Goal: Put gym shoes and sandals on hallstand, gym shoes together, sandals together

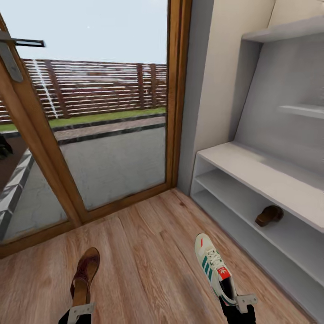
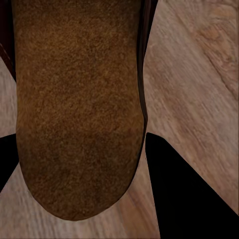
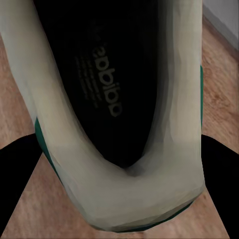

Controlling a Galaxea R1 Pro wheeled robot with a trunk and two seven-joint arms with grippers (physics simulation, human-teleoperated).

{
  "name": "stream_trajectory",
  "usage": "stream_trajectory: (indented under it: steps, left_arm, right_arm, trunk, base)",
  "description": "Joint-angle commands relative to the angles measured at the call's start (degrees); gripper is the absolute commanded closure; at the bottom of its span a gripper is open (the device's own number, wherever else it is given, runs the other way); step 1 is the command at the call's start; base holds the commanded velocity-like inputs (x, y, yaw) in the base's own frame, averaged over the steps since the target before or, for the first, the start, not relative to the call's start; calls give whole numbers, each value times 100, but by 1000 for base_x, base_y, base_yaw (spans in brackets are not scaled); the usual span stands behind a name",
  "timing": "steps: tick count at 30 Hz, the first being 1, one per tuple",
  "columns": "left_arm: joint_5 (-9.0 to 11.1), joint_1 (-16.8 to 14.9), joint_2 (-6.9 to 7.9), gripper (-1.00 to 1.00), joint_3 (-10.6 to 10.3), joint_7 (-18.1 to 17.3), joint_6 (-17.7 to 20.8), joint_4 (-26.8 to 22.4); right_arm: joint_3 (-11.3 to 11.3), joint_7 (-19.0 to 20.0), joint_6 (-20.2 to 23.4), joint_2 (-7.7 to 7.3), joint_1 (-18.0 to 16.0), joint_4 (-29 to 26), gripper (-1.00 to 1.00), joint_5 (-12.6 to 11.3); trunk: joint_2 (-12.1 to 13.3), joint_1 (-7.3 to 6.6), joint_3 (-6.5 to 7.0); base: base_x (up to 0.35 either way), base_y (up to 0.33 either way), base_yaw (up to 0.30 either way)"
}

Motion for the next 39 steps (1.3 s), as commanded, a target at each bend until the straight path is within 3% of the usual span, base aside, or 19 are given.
stream_trajectory:
  steps: [1,27,39]
  left_arm:
    - [-74,-3,-3,100,49,-1,-16,3]
    - [-83,79,-11,100,41,-1,-16,-14]
    - [-92,79,-11,100,33,-6,-16,-14]
  right_arm:
    - [-50,23,-19,0,-5,6,100,38]
    - [-51,23,-19,0,-5,7,100,38]
    - [-48,23,-19,0,-5,7,100,38]
  trunk:
    - [-2,1,-5]
    - [-2,1,33]
    - [-2,1,62]
  base:
    - [153,271,-263]
    - [19,302,-263]
    - [242,239,-263]
